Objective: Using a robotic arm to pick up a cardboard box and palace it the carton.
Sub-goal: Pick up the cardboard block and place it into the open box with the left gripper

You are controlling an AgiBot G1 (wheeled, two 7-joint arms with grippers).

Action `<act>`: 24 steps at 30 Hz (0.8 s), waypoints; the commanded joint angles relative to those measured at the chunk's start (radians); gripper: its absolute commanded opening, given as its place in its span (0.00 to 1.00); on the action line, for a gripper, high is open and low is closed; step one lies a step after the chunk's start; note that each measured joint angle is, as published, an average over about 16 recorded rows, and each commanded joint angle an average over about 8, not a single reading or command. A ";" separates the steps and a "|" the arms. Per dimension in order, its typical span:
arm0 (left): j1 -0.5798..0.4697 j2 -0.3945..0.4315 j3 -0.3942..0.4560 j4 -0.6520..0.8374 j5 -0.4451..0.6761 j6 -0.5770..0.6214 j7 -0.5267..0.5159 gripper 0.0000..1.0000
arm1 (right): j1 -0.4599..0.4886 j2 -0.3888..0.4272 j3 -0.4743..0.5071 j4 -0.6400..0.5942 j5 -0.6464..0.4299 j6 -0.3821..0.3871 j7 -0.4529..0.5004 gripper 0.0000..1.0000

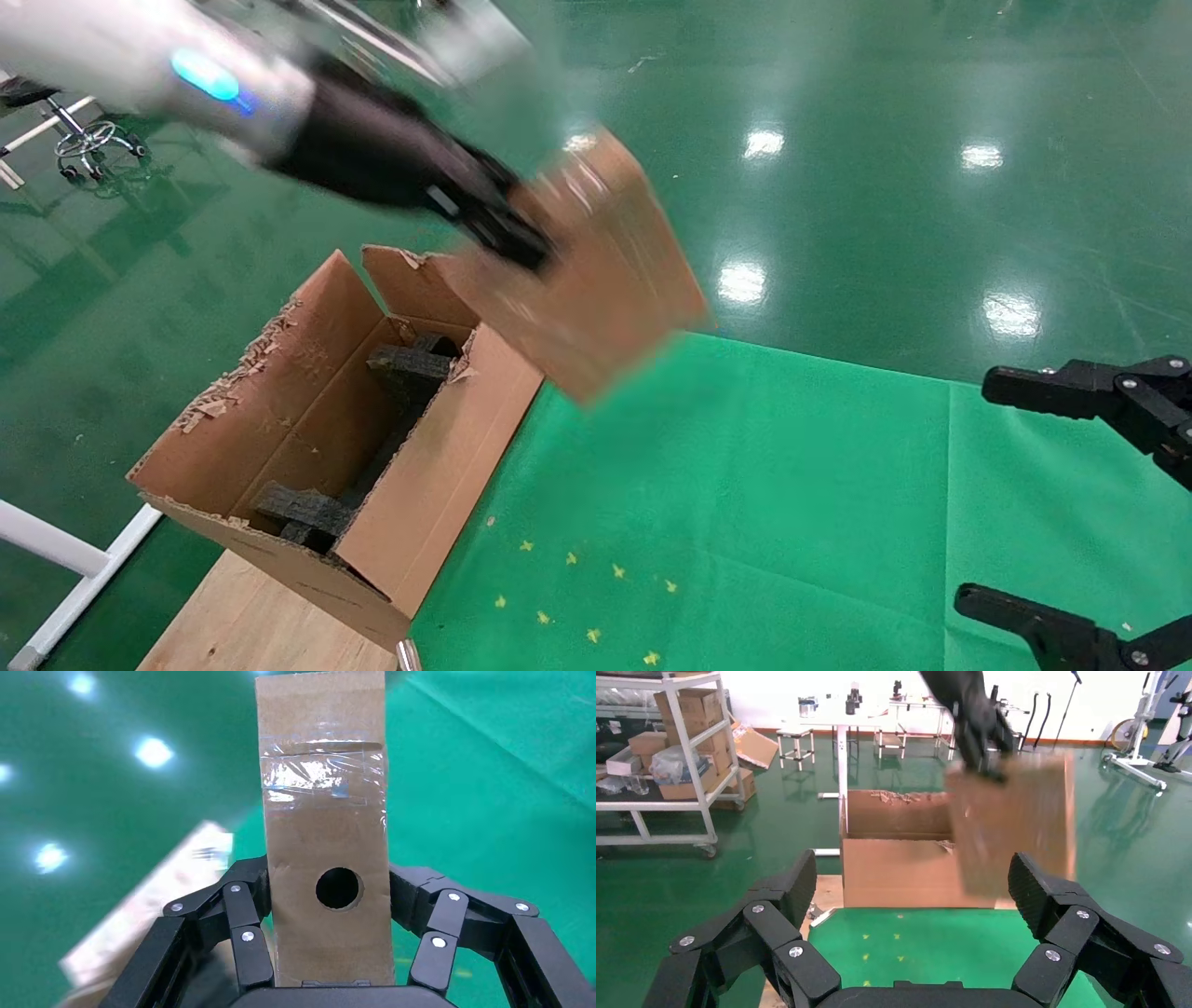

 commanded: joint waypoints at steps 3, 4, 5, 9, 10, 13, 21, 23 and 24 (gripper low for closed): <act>-0.093 -0.053 -0.021 0.148 0.028 0.014 0.123 0.00 | 0.000 0.000 0.000 0.000 0.000 0.000 0.000 1.00; -0.114 -0.061 -0.018 0.187 0.044 0.018 0.151 0.00 | 0.000 0.000 0.000 0.000 0.000 0.000 0.000 1.00; -0.132 -0.068 -0.013 0.223 0.063 0.020 0.178 0.00 | 0.000 0.000 0.000 0.000 0.000 0.000 0.000 1.00; -0.171 -0.083 0.020 0.367 0.148 0.004 0.269 0.00 | 0.000 0.000 0.000 0.000 0.000 0.000 0.000 1.00; -0.171 -0.083 0.030 0.402 0.170 -0.006 0.285 0.00 | 0.000 0.000 0.000 0.000 0.000 0.000 0.000 1.00; -0.150 -0.067 0.060 0.508 0.224 -0.045 0.316 0.00 | 0.000 0.000 0.000 0.000 0.000 0.000 0.000 1.00; -0.051 0.017 0.097 0.768 0.280 -0.179 0.332 0.00 | 0.000 0.000 0.000 0.000 0.000 0.000 0.000 1.00; -0.037 0.033 0.101 0.814 0.287 -0.212 0.335 0.00 | 0.000 0.000 0.000 0.000 0.000 0.000 0.000 1.00; -0.031 0.039 0.103 0.835 0.291 -0.228 0.337 0.00 | 0.000 0.000 -0.001 0.000 0.000 0.000 0.000 1.00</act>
